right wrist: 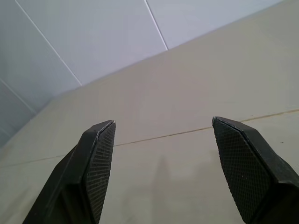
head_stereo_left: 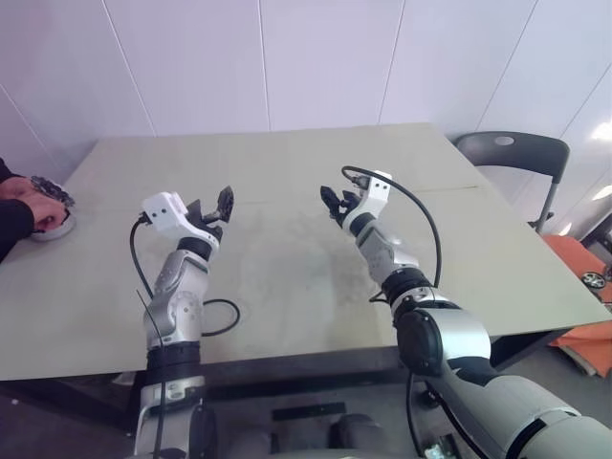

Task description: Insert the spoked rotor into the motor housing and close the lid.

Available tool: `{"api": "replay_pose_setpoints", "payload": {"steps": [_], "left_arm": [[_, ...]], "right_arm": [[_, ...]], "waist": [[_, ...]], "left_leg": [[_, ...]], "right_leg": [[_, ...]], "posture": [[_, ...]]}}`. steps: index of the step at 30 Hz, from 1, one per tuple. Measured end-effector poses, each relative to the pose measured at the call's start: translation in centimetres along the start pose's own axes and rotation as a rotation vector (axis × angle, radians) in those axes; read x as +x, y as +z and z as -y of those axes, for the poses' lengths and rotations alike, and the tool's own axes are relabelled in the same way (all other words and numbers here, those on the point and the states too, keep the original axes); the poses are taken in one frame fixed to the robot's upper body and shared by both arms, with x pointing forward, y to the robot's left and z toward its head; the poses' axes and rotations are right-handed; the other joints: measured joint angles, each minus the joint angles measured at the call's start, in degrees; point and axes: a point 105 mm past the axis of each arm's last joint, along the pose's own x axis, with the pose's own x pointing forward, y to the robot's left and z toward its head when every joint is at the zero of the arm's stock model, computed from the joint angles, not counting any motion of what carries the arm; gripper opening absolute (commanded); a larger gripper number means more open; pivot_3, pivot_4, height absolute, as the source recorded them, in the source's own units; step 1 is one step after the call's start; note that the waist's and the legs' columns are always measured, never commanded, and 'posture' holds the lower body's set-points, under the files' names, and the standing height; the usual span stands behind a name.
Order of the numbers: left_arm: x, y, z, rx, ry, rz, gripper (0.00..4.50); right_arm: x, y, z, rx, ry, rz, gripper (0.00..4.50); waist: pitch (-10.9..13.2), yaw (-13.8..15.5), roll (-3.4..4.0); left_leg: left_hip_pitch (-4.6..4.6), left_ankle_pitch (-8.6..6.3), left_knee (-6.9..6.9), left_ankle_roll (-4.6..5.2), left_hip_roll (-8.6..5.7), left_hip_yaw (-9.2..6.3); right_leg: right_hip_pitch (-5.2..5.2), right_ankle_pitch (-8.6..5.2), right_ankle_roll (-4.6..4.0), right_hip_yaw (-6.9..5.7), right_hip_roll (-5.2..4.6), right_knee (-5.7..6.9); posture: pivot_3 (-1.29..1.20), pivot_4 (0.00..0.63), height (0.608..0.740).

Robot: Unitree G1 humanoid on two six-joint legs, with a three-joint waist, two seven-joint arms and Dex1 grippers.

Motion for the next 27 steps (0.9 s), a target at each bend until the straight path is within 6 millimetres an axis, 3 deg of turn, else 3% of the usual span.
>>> {"api": "replay_pose_setpoints", "payload": {"steps": [27], "left_arm": [[0.28, 0.43, -0.28, 0.014, -0.001, 0.01, 4.48]], "right_arm": [[0.01, -0.28, 0.04, 0.052, -0.016, -0.003, 3.46]], "waist": [[0.0, 0.0, 0.0]], "left_leg": [[0.0, 0.0, 0.0, 0.0, 0.0, 0.0]], "right_leg": [[0.0, 0.0, 0.0, 0.0, 0.0, 0.0]], "posture": [[0.0, 0.0, 0.74]]}}
